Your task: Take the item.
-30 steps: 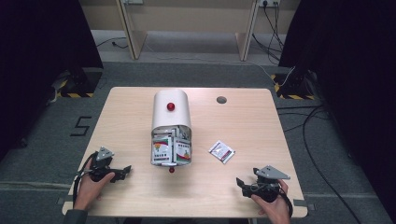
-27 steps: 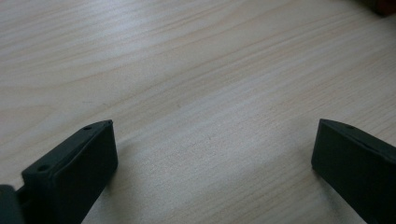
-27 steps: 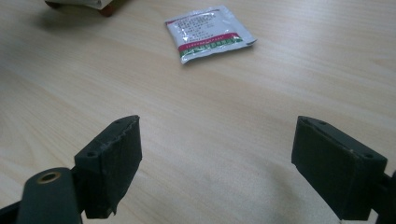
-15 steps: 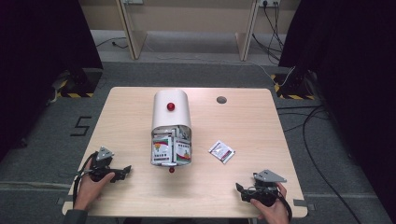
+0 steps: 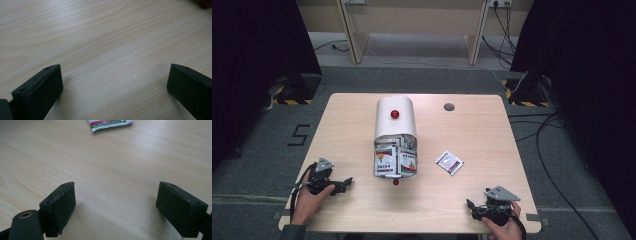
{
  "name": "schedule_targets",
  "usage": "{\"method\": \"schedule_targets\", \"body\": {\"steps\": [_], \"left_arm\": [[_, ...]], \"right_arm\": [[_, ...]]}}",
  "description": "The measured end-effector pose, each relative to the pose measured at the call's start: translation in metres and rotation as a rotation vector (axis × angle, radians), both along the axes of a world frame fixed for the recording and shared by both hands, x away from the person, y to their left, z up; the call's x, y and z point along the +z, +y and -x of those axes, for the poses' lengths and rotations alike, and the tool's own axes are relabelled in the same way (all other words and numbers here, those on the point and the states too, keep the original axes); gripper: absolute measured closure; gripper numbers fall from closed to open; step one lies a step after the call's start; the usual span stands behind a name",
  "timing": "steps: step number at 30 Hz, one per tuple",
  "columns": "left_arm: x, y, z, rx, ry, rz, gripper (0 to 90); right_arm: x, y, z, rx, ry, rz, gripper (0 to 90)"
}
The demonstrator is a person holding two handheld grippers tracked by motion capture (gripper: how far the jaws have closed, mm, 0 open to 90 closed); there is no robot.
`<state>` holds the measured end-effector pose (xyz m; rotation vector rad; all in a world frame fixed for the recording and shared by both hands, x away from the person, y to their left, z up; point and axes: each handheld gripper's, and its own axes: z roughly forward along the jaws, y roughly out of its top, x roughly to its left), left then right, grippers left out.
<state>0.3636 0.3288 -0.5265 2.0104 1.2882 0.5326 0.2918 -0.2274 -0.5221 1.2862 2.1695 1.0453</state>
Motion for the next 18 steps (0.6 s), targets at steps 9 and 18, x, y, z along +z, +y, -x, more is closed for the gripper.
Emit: {"method": "schedule_targets", "body": {"steps": [9,18], "left_arm": [[0.000,0.000,0.000,-0.001,-0.001,-0.002,0.0],[0.000,0.000,0.001,-0.001,0.000,-0.001,0.0]], "right_arm": [[-0.006,0.002,0.010,-0.008,-0.055,0.006,15.9],[-0.009,0.000,0.018,-0.012,-0.081,-0.009,15.9]]}}
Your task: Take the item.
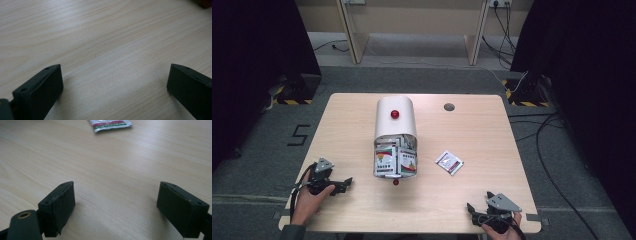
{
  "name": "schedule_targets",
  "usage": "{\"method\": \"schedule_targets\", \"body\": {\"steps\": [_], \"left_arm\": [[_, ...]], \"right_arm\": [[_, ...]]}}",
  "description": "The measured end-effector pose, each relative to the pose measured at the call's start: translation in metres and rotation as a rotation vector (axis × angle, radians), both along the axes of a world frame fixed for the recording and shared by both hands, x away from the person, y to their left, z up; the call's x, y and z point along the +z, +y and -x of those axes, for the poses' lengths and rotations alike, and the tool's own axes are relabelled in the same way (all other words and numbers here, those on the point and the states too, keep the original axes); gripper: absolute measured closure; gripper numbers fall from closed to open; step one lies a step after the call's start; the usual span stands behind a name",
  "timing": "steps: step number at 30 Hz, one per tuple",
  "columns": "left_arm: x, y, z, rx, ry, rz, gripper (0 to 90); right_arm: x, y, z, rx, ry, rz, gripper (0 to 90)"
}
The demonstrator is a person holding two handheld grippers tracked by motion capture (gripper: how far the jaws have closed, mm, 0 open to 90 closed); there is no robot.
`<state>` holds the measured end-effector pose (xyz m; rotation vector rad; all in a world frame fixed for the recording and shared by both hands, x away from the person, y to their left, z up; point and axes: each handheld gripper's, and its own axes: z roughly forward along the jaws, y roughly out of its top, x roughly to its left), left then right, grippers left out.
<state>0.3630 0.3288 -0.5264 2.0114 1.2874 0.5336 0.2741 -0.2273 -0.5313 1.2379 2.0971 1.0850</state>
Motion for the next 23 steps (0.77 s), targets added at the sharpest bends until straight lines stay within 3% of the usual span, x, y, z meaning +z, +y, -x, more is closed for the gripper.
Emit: {"method": "schedule_targets", "body": {"steps": [8,23], "left_arm": [[0.0000,0.0000,0.0002,0.000,0.000,0.000,0.0],[-0.0001,0.0000,0.0001,-0.001,0.000,0.001,0.0]], "right_arm": [[-0.0046,-0.0023,0.0047,-0.003,-0.040,-0.020,15.9],[-0.0051,-0.0022,0.0052,-0.003,-0.044,-0.023,15.8]]}}
